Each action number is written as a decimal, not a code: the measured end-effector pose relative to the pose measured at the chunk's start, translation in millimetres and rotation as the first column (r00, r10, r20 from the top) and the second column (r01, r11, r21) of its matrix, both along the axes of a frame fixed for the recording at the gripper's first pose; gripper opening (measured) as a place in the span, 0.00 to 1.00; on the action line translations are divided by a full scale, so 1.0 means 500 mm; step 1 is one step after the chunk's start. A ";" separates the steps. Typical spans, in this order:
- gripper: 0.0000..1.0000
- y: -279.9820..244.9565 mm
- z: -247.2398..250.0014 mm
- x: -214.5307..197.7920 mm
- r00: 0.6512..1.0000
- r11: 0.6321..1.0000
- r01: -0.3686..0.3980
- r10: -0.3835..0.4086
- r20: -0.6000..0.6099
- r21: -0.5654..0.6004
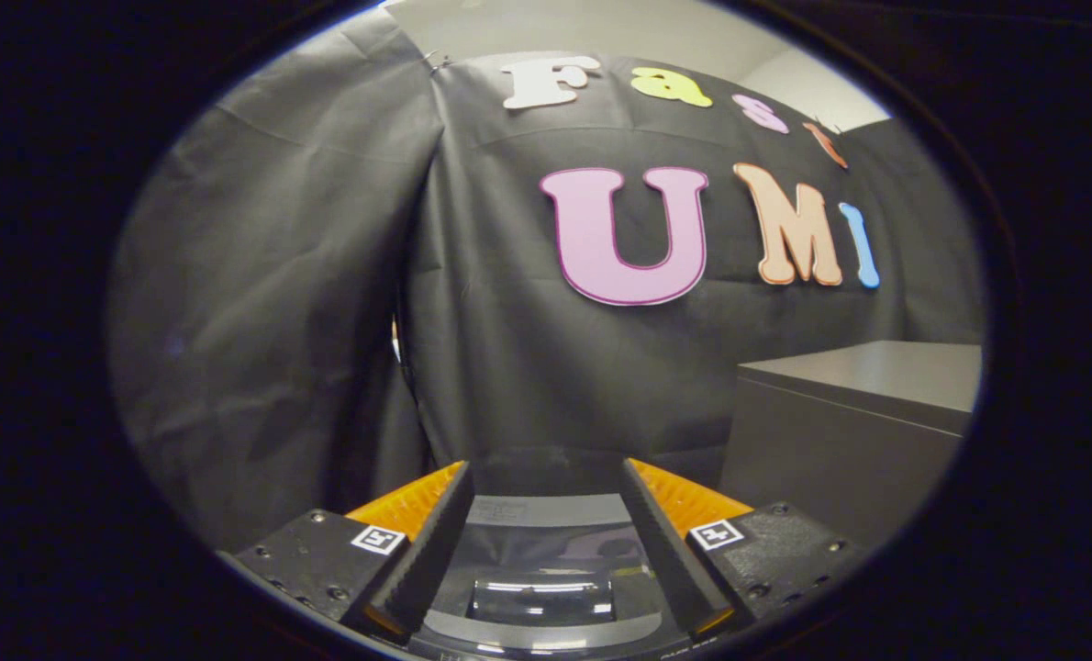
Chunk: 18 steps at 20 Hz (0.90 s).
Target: Put the clothes into the washing machine and then close the washing machine lid.
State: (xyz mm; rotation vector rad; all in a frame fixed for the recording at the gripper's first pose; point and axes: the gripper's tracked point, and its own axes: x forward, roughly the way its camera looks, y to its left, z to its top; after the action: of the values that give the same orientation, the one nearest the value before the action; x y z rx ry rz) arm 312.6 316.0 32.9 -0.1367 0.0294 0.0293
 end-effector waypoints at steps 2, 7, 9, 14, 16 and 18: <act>0.97 -0.019 0.000 -0.014 1.000 1.000 0.022 -0.022 -0.010 -0.006; 0.97 -0.069 0.001 -0.060 0.997 0.998 0.064 -0.064 -0.043 0.006; 0.97 -0.093 -0.003 -0.086 0.995 0.997 0.073 -0.072 -0.065 0.006; 0.97 -0.135 -0.017 -0.162 0.987 0.996 0.070 -0.060 -0.147 0.064; 0.97 -0.132 -0.017 -0.200 0.984 0.995 0.034 -0.017 -0.177 0.093; 0.97 -0.149 -0.015 -0.236 0.982 0.997 0.014 0.001 -0.189 0.078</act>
State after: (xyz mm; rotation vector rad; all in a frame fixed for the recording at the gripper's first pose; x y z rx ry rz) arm 194.4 241.7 25.7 -0.0546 0.2180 0.0363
